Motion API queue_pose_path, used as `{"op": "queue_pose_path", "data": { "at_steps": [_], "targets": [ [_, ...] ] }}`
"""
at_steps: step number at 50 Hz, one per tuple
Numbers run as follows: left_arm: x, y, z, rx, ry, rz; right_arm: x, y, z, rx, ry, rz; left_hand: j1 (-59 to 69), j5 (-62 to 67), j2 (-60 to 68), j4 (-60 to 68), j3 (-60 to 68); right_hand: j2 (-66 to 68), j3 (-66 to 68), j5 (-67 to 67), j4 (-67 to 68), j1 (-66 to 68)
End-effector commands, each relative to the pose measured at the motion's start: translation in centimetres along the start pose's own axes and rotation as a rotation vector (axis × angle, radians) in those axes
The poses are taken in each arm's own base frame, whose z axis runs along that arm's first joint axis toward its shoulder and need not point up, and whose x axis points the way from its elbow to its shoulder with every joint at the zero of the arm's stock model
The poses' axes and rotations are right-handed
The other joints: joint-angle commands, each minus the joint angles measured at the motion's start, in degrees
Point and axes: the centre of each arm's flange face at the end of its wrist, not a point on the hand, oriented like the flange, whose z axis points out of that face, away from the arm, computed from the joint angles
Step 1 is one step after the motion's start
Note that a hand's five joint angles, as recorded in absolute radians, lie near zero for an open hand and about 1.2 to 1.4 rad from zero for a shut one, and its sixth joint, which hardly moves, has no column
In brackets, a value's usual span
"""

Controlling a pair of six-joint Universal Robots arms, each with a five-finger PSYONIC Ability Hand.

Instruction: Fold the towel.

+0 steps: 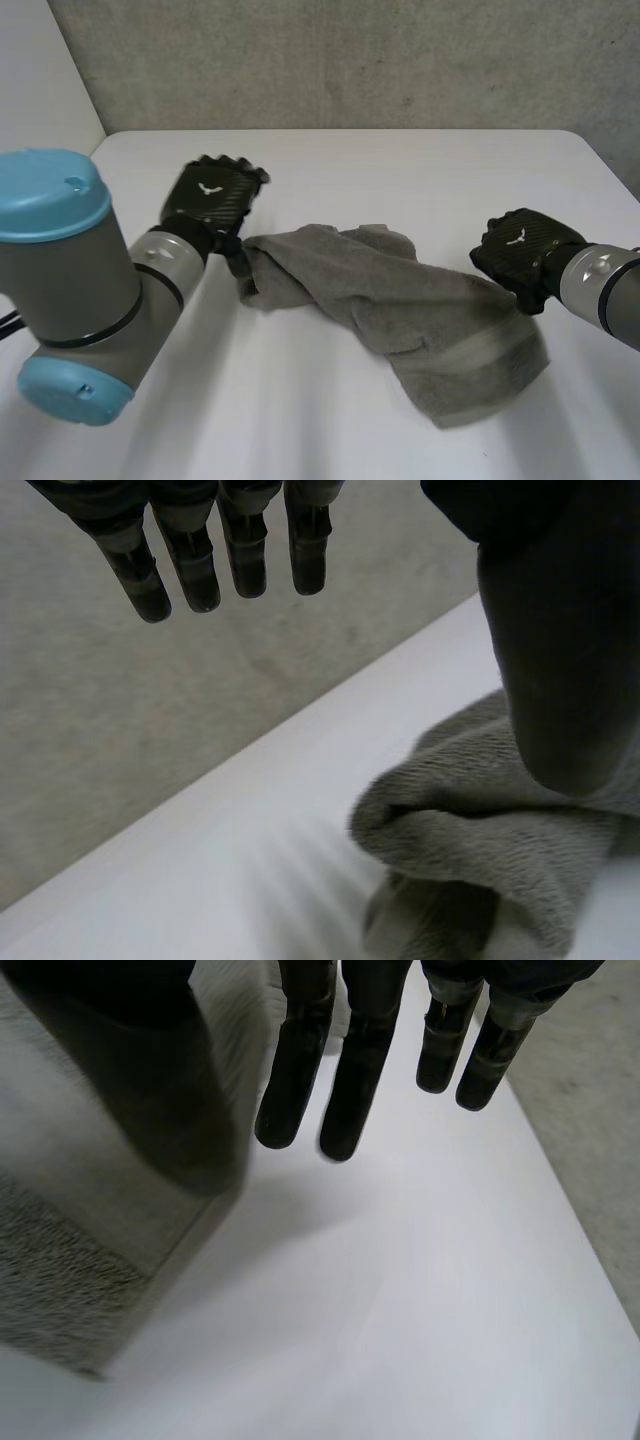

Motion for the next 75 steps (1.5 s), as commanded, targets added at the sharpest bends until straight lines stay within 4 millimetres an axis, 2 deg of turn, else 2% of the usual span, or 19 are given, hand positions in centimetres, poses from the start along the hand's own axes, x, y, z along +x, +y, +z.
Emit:
{"op": "queue_pose_path", "data": {
  "at_steps": [1,20,24,26,27,29,31,39,43,46,49,51,57,68,70,71,73,74,75],
  "targets": [
    [2.3,2.2,2.4,-0.022,0.184,-0.002,0.3,-0.4,0.7,0.076,0.030,0.204,-6.58,-2.89,-3.75,-3.18,-2.58,-42.42,-1.87,-43.65,-3.05,-44.03],
    [4.7,7.5,6.5,-0.091,0.365,0.021,-5.3,3.3,4.3,0.119,-0.044,0.504,-4.73,-1.04,-1.90,-3.18,-2.58,-42.42,-1.87,-43.65,-3.05,-44.03],
    [4.4,8.5,6.7,-0.119,0.342,0.091,-6.0,4.0,5.1,0.087,-0.070,0.512,16.69,20.37,19.51,-3.18,-2.58,-42.42,-1.87,-43.65,-3.05,-44.03],
    [4.2,8.6,6.6,-0.134,0.315,0.108,-6.2,4.0,5.4,0.078,-0.099,0.516,31.63,35.31,34.45,-3.18,-2.58,-11.76,-1.87,-13.00,-3.05,-13.38],
    [4.1,8.6,6.6,-0.134,0.314,0.108,-6.2,4.0,5.4,0.078,-0.099,0.516,31.78,35.46,34.60,-3.18,-2.58,-11.56,-1.87,-12.79,-3.05,-13.17],
    [3.5,8.3,6.5,-0.153,0.251,0.123,-6.2,3.3,5.3,0.090,-0.141,0.515,62.40,66.08,65.23,-3.18,-2.58,25.76,-1.87,24.53,-3.05,24.15],
    [3.2,8.1,6.4,-0.163,0.225,0.125,-6.0,2.7,5.2,0.108,-0.168,0.513,63.37,67.05,66.19,-3.18,-2.58,27.56,-1.87,26.33,-3.05,25.95],
    [1.7,3.8,5.0,-0.098,0.153,0.124,-2.3,-2.3,4.9,0.312,-0.185,0.397,63.38,67.06,66.20,-3.18,-2.58,27.58,-1.87,26.35,-3.05,25.97],
    [-0.2,0.4,6.9,0.060,0.010,0.119,-0.1,-4.3,6.0,0.397,-0.107,0.309,63.38,67.06,66.20,-3.18,-2.58,27.58,-1.87,26.35,-3.05,25.97],
    [-1.3,-1.0,7.4,0.130,-0.071,0.104,2.8,-8.3,5.6,0.544,0.036,0.210,63.38,67.06,66.20,-3.18,-2.58,27.58,-1.87,26.35,-3.05,25.97],
    [-2.6,-3.9,7.5,0.268,-0.178,0.056,5.5,-12.5,3.1,0.720,0.206,0.168,63.38,67.06,66.20,-3.18,-2.58,27.58,-1.87,26.35,-3.05,25.97],
    [-3.5,-8.3,5.4,0.434,-0.212,-0.013,7.4,-15.1,-0.3,0.886,0.330,0.143,63.38,67.06,66.20,-3.18,-2.58,27.58,-1.87,26.35,-3.05,25.97],
    [-3.9,-10.1,1.8,0.535,-0.214,-0.080,6.8,-15.3,-2.1,0.974,0.352,0.102,63.38,67.06,66.20,-3.18,-2.58,27.58,-1.87,26.35,-3.05,25.97],
    [0.3,1.6,-1.7,0.223,-0.106,-0.062,-2.4,-7.3,1.2,0.759,0.060,-0.072,63.38,67.06,66.20,-3.18,-2.58,27.58,-1.87,26.35,-3.05,25.97],
    [2.7,5.7,-2.6,0.084,-0.033,-0.043,-5.2,-4.1,2.6,0.652,-0.018,-0.119,25.77,29.45,28.59,-3.18,-2.58,27.58,-1.87,26.35,-3.05,25.97],
    [2.7,5.7,-2.6,0.083,-0.033,-0.043,-5.2,-4.1,2.6,0.651,-0.018,-0.119,25.56,29.24,28.38,-3.18,-2.58,27.58,-1.87,26.35,-3.05,25.97],
    [4.4,8.4,-3.6,-0.054,0.028,-0.024,-7.1,-1.6,3.4,0.547,-0.077,-0.175,-6.62,-2.94,-3.80,-3.18,-2.58,25.47,-1.87,24.24,-3.05,23.86],
    [4.4,8.4,-3.6,-0.055,0.029,-0.024,-7.1,-1.6,3.4,0.546,-0.077,-0.175,-6.62,-2.94,-3.80,-3.18,-2.58,25.45,-1.87,24.22,-3.05,23.84],
    [4.6,8.8,-4.0,-0.103,0.042,-0.019,-7.4,-1.0,3.5,0.513,-0.087,-0.209,-6.25,-2.56,-3.42,-3.18,-2.58,4.30,-1.87,3.07,-3.05,2.69]
  ]
}}
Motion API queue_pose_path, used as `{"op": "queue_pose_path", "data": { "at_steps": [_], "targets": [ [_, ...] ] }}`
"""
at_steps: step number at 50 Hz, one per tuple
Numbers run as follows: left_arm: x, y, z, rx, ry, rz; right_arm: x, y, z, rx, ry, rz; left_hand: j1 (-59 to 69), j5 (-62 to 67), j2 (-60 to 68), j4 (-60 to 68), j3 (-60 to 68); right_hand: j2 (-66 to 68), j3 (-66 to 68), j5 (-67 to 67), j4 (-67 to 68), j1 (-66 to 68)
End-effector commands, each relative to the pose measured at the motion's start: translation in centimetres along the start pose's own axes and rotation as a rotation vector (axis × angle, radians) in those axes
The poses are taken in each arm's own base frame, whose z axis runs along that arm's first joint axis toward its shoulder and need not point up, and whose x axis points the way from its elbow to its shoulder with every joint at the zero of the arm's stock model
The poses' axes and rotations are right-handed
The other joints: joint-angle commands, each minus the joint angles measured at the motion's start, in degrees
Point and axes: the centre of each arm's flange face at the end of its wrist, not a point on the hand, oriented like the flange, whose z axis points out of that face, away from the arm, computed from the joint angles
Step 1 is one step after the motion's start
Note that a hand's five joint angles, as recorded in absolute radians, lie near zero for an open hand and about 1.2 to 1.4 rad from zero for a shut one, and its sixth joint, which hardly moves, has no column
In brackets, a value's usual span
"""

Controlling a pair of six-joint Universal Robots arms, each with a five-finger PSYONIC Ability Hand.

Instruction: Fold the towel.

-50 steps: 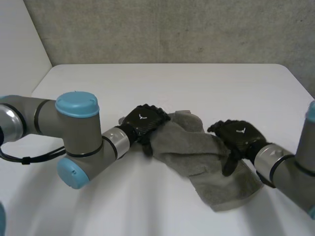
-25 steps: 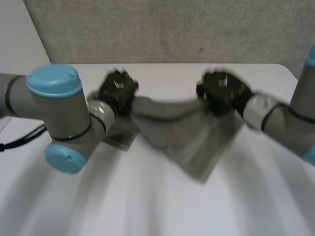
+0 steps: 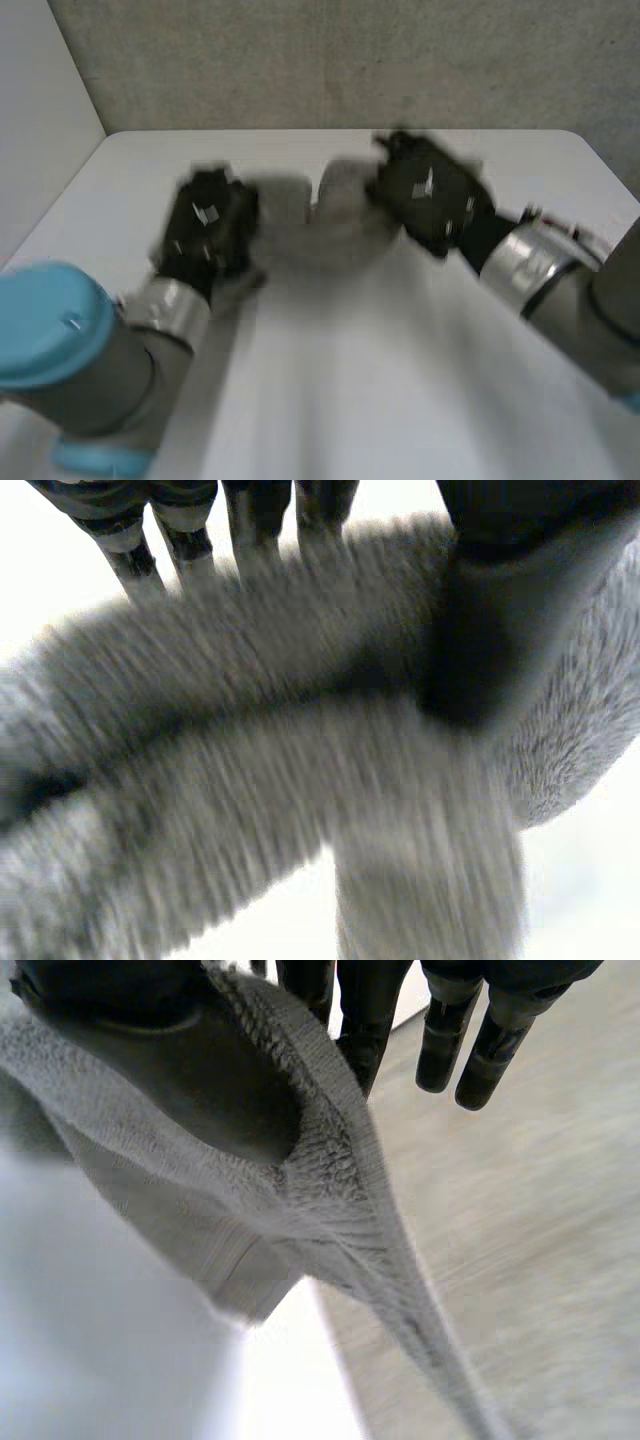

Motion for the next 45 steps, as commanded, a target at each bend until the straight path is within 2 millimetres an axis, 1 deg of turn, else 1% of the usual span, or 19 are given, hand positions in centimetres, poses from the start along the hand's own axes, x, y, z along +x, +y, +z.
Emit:
{"op": "queue_pose_path", "data": {
  "at_steps": [1,2,3,4,5,6,7,9,11,14,19,21,23,28,29,31,34,36,45],
  "targets": [
    [2.6,5.2,-3.3,-0.295,0.114,0.041,-4.1,4.7,-2.2,-0.219,-0.168,-0.090,-28.79,-29.89,-27.72,-3.18,-2.58,-50.47,-1.87,-52.14,-3.05,-51.49],
    [2.6,5.1,-3.3,-0.296,0.114,0.041,-4.1,4.7,-2.2,-0.219,-0.168,-0.090,-28.79,-29.89,-27.73,-3.18,-2.58,-50.80,-1.87,-52.46,-3.05,-51.81],
    [2.4,4.5,-3.1,-0.299,0.112,0.041,-3.6,4.7,-2.4,-0.240,-0.160,-0.082,-28.79,-29.89,-27.73,-3.18,-2.58,-64.85,-1.87,-66.51,-3.05,-65.86],
    [2.1,3.8,-2.7,-0.286,0.102,0.038,-3.6,4.7,-2.4,-0.240,-0.159,-0.082,-28.79,-29.89,-27.73,-3.18,-2.58,-64.85,-1.87,-66.51,-3.05,-65.86],
    [2.1,3.8,-2.7,-0.286,0.102,0.038,-3.3,4.5,-2.3,-0.256,-0.144,-0.058,-28.79,-29.89,-27.73,-3.18,-2.58,-64.85,-1.87,-66.51,-3.05,-65.86],
    [1.7,2.9,-2.1,-0.262,0.083,0.033,-2.5,4.1,-2.0,-0.260,-0.107,-0.029,-28.79,-29.89,-27.73,-3.18,-2.58,-64.85,-1.87,-66.51,-3.05,-65.86],
    [1.7,2.9,-2.1,-0.261,0.083,0.033,-2.5,4.1,-2.0,-0.260,-0.107,-0.029,-28.79,-29.89,-27.73,-3.18,-2.58,-64.85,-1.87,-66.51,-3.05,-65.86],
    [0.3,1.4,-0.7,-0.212,0.042,0.022,-1.1,3.3,-1.8,-0.265,-0.034,0.077,-28.79,-29.89,-27.73,-3.18,-2.58,-64.85,-1.87,-66.51,-3.05,-65.86],
    [-0.3,0.8,-0.1,-0.191,0.021,0.018,-0.7,3.2,-1.8,-0.264,-0.014,0.137,-28.79,-29.89,-27.73,-3.18,-2.58,-64.85,-1.87,-66.51,-3.05,-65.86],
    [-1.0,-0.3,1.0,-0.152,0.000,0.013,-0.8,3.0,-1.9,-0.264,0.003,0.224,-28.62,-29.73,-27.56,-3.18,-2.58,-64.85,-1.87,-66.51,-3.05,-65.86],
    [-1.3,-1.7,2.5,-0.127,0.037,0.008,-1.6,3.5,-2.4,-0.303,-0.006,0.274,-27.45,-28.55,-26.38,-3.18,-2.58,-64.85,-1.87,-66.51,-3.05,-65.86],
    [-1.5,-1.5,3.1,-0.153,0.072,0.006,-1.9,3.8,-2.8,-0.335,-0.010,0.290,-27.27,-28.38,-26.21,-3.18,-2.58,-64.85,-1.87,-66.51,-3.05,-65.86],
    [-1.2,0.2,4.3,-0.245,0.165,-0.010,-2.3,4.2,-3.2,-0.376,-0.009,0.310,-27.28,-28.38,-26.21,-3.18,-2.58,-64.85,-1.87,-66.51,-3.05,-65.86],
    [-1.6,1.8,5.6,-0.378,0.235,-0.037,-3.0,5.5,-4.0,-0.498,0.017,0.404,-27.28,-28.38,-26.21,-3.18,-2.58,-64.85,-1.87,-66.51,-3.05,-65.86],
    [-1.6,1.8,5.7,-0.378,0.235,-0.037,-3.0,5.5,-4.0,-0.498,0.017,0.405,-27.27,-28.38,-26.21,-3.18,-2.58,-64.85,-1.87,-66.51,-3.05,-65.86],
    [-3.2,2.7,6.6,-0.439,0.212,-0.023,-3.0,5.6,-4.0,-0.503,0.019,0.416,-26.61,-27.71,-25.54,-3.18,-2.58,-64.85,-1.87,-66.51,-3.05,-65.86],
    [-3.9,3.2,7.2,-0.453,0.206,0.002,-2.8,5.7,-4.0,-0.507,0.021,0.416,-26.10,-27.20,-25.03,-3.18,-2.58,-64.85,-1.87,-66.51,-3.05,-65.86],
    [-4.8,4.4,8.2,-0.462,0.203,0.066,-2.7,6.0,-4.0,-0.513,0.022,0.415,-25.09,-26.20,-24.03,-3.18,-2.58,-64.85,-1.87,-66.51,-3.05,-65.86],
    [-5.1,6.7,9.0,-0.509,0.211,0.111,-3.1,6.8,-4.1,-0.537,0.011,0.426,-17.35,-18.46,-16.29,-3.18,-2.58,-64.85,-1.87,-66.51,-3.05,-65.86]
  ]
}}
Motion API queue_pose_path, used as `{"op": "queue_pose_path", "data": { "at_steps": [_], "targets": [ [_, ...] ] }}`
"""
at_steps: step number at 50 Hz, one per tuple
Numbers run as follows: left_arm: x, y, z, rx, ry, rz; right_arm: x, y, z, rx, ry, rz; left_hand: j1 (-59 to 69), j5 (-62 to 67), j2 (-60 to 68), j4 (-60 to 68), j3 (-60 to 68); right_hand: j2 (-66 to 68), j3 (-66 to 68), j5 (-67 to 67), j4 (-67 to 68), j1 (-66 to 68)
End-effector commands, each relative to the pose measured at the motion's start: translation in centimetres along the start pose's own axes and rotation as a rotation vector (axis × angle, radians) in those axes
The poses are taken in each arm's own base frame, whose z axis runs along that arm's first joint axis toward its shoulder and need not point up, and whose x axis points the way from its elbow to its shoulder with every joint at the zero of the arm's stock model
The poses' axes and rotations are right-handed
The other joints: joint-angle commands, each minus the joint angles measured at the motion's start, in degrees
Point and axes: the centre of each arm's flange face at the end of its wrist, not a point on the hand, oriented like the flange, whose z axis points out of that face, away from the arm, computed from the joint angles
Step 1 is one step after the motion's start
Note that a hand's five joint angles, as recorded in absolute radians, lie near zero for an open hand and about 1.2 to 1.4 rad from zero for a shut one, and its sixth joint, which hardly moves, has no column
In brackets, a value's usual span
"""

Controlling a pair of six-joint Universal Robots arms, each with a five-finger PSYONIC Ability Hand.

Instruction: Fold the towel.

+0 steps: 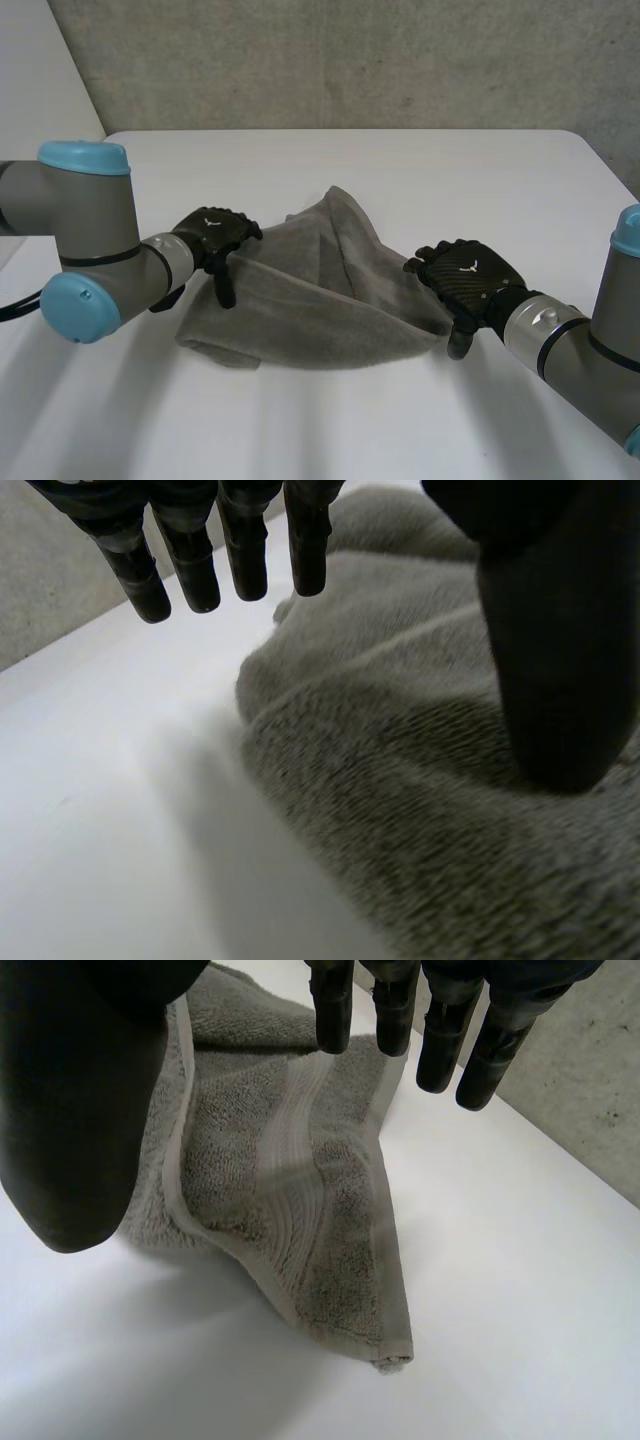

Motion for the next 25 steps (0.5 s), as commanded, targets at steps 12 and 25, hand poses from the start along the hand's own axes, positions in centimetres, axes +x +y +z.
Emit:
{"op": "queue_pose_path", "data": {
  "at_steps": [12,25],
  "targets": [
    [0.0,0.9,0.5,-0.038,0.002,0.024,-0.5,2.0,1.7,-0.048,-0.039,0.017,36.40,36.98,37.73,-3.18,-2.58,-1.60,-1.87,-0.78,-3.05,-0.50],
    [0.5,0.7,-1.0,-0.045,0.019,0.023,-1.5,4.0,3.6,-0.103,-0.097,0.145,34.21,34.80,35.55,-3.18,-2.58,9.12,-1.87,9.94,-3.05,10.22]
  ]
}}
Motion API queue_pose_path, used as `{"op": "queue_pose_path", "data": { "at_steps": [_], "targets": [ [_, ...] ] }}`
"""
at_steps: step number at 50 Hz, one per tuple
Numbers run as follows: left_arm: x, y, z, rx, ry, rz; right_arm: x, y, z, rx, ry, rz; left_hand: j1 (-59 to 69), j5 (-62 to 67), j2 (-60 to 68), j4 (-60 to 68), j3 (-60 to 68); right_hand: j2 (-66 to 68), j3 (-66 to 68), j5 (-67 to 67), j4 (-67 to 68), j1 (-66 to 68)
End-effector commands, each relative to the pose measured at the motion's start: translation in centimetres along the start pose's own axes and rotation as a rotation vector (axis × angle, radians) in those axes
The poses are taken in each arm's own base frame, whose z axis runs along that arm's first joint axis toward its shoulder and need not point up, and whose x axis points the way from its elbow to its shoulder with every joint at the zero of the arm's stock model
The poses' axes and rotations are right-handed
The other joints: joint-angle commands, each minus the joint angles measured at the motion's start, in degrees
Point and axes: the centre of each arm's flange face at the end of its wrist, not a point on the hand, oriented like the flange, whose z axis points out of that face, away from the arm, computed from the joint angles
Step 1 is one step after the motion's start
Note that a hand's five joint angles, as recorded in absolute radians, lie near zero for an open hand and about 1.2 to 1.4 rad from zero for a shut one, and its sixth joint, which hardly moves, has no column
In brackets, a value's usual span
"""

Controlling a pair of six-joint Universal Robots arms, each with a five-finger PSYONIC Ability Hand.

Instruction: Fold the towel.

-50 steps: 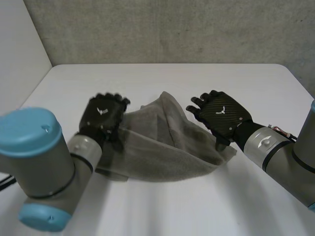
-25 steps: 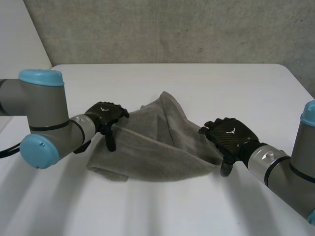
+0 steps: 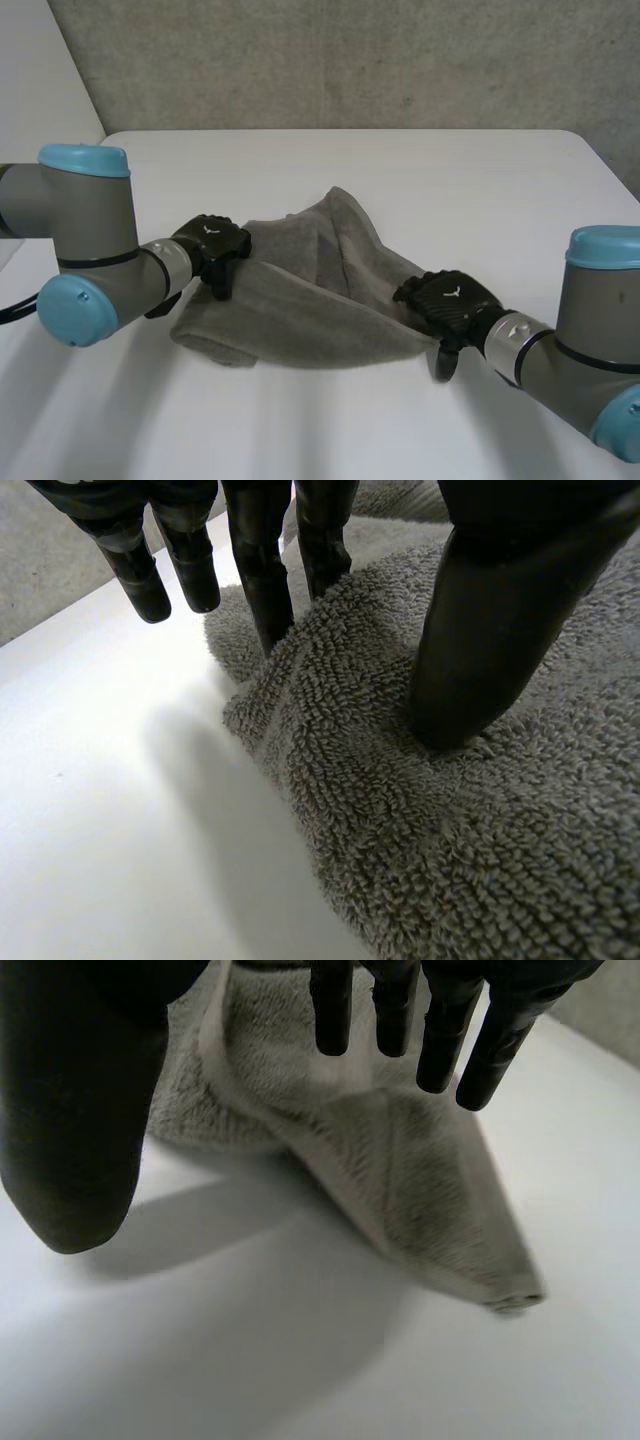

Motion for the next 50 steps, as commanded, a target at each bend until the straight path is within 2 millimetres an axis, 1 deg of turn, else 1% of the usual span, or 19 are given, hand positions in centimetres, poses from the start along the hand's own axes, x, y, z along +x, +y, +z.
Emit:
{"op": "queue_pose_path", "data": {
  "at_steps": [1,4,6,9,13,22,28,33,37,39,41,42,44,45,46,47,48,49,50],
  "targets": [
    [0.3,0.4,-0.2,-0.012,0.010,0.002,-0.3,0.5,0.7,-0.011,-0.020,0.086,-1.21,-1.26,-1.28,-3.18,-2.58,8.85,-1.87,9.59,-3.05,9.37],
    [0.3,0.7,0.1,-0.017,0.014,0.002,-0.3,0.2,0.6,0.000,-0.022,0.106,-1.05,-1.10,-1.12,-3.18,-2.58,24.15,-1.87,24.90,-3.05,24.67],
    [0.4,1.1,0.4,-0.028,0.019,0.000,-0.1,-0.2,0.4,0.013,-0.015,0.108,-0.54,-0.60,-0.62,-3.18,-2.58,47.90,-1.87,48.65,-3.05,48.42],
    [0.5,1.7,0.9,-0.046,0.016,0.003,0.1,-0.5,0.1,0.025,-0.006,0.109,4.34,4.28,4.26,-3.18,-2.58,65.22,-1.87,65.96,-3.05,65.74],
    [0.6,2.0,0.8,-0.059,0.015,0.015,0.4,-1.0,-0.3,0.042,0.005,0.105,28.31,28.26,28.23,-3.18,-2.58,65.31,-1.87,66.05,-3.05,65.83],
    [0.6,-0.2,-1.8,-0.016,-0.008,0.018,2.3,-4.8,-3.9,0.147,0.028,0.045,28.37,28.31,28.29,-3.18,-2.58,65.31,-1.87,66.05,-3.05,65.83],
    [0.7,-2.5,-5.8,0.034,-0.020,0.015,2.1,-6.2,-6.4,0.120,-0.067,-0.057,28.37,28.31,28.29,-3.18,-2.58,65.31,-1.87,66.05,-3.05,65.83],
    [0.8,-2.8,-6.7,0.044,-0.020,0.000,2.0,-7.4,-6.1,0.134,-0.082,-0.157,28.37,28.31,28.29,-3.18,-2.58,65.31,-1.87,66.05,-3.05,65.83],
    [0.3,-2.8,-5.3,0.057,-0.033,-0.003,1.9,-8.5,-4.5,0.173,-0.090,-0.200,28.37,28.31,28.29,-3.18,-2.58,65.31,-1.87,66.05,-3.05,65.83],
    [-0.3,-3.2,-4.0,0.090,-0.056,0.004,1.9,-9.6,-3.6,0.214,-0.078,-0.232,28.37,28.31,28.29,-3.18,-2.58,65.31,-1.87,66.05,-3.05,65.83],
    [-1.2,-3.7,-2.7,0.129,-0.097,0.007,3.1,-12.5,-1.9,0.337,0.024,-0.313,28.37,28.31,28.29,-3.18,-2.58,65.31,-1.87,66.05,-3.05,65.83],
    [-2.2,-4.8,-1.9,0.190,-0.156,0.017,3.2,-12.6,-1.9,0.337,0.025,-0.314,28.37,28.31,28.29,-3.18,-2.58,65.31,-1.87,66.05,-3.05,65.83],
    [-3.4,-6.4,-1.4,0.272,-0.231,0.027,6.1,-17.2,-1.2,0.521,0.234,-0.380,28.37,28.31,28.29,-3.18,-2.58,65.31,-1.87,66.05,-3.05,65.83],
    [-4.4,-8.4,-1.3,0.375,-0.307,0.037,6.1,-17.2,-1.2,0.522,0.235,-0.380,28.37,28.31,28.29,-3.18,-2.58,65.31,-1.87,66.05,-3.05,65.83],
    [-4.4,-8.4,-1.3,0.376,-0.308,0.037,7.6,-19.8,-1.9,0.621,0.351,-0.406,28.37,28.31,28.29,-3.18,-2.58,65.31,-1.87,66.05,-3.05,65.83],
    [-5.1,-10.4,-1.5,0.484,-0.374,0.045,7.6,-19.8,-1.9,0.622,0.352,-0.406,28.37,28.31,28.29,-3.18,-2.58,65.31,-1.87,66.05,-3.05,65.83],
    [-5.9,-12.6,-2.3,0.597,-0.436,0.050,8.7,-22.3,-3.1,0.720,0.453,-0.416,28.37,28.31,28.29,-3.18,-2.58,65.31,-1.87,66.05,-3.05,65.83],
    [-5.9,-12.6,-2.3,0.598,-0.437,0.050,9.5,-24.8,-5.1,0.825,0.534,-0.412,28.37,28.31,28.29,-3.18,-2.58,65.31,-1.87,66.05,-3.05,65.83],
    [-6.5,-15.1,-4.1,0.717,-0.484,0.051,9.6,-24.9,-5.1,0.826,0.535,-0.412,28.37,28.31,28.29,-3.18,-2.58,65.31,-1.87,66.05,-3.05,65.83]
  ]
}}
